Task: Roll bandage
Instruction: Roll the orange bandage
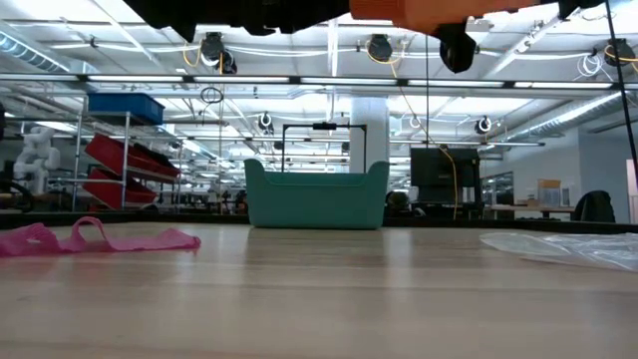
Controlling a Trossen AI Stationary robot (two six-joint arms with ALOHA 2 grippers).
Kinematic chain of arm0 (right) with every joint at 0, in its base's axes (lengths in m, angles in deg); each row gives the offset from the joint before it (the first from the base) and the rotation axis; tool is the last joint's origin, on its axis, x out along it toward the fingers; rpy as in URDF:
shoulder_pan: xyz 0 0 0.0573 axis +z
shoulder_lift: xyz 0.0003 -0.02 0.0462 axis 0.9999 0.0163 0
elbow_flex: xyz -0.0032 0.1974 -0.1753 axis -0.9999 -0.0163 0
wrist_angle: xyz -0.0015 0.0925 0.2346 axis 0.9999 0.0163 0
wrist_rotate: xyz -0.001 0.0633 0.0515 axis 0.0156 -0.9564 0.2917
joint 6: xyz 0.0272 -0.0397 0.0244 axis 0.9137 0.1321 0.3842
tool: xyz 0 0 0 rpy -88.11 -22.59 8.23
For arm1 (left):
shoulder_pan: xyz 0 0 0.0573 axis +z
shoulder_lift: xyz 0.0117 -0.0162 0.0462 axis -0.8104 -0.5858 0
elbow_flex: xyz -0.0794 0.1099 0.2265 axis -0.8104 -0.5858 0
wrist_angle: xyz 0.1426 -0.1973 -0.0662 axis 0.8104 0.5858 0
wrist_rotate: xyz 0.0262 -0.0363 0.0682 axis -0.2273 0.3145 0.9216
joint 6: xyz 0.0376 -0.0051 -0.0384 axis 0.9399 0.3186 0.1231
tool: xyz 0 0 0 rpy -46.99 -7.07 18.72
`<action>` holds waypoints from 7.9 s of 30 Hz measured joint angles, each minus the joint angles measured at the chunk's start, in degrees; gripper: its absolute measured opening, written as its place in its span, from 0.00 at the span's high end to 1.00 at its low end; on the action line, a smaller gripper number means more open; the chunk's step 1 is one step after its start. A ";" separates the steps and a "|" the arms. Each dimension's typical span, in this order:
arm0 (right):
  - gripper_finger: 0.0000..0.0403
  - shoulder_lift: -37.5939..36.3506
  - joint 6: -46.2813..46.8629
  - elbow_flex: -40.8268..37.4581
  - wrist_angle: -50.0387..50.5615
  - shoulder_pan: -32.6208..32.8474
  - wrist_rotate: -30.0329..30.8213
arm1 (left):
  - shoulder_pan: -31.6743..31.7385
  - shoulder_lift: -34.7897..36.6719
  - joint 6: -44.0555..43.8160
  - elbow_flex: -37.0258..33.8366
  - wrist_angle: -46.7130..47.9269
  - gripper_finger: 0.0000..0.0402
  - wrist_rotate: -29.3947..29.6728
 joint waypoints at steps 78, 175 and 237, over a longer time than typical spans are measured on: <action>0.68 32.59 -36.23 -19.79 -40.94 7.28 17.31 | 5.30 2.98 -17.89 -0.83 -9.53 0.98 7.77; 0.67 8.36 -25.86 3.75 0.82 -2.94 8.19 | 5.92 4.75 -7.33 -7.67 -9.73 0.98 1.77; 0.52 -3.85 -30.70 6.35 17.82 -8.88 -3.85 | 1.85 5.03 -7.74 -6.55 -11.02 0.98 3.44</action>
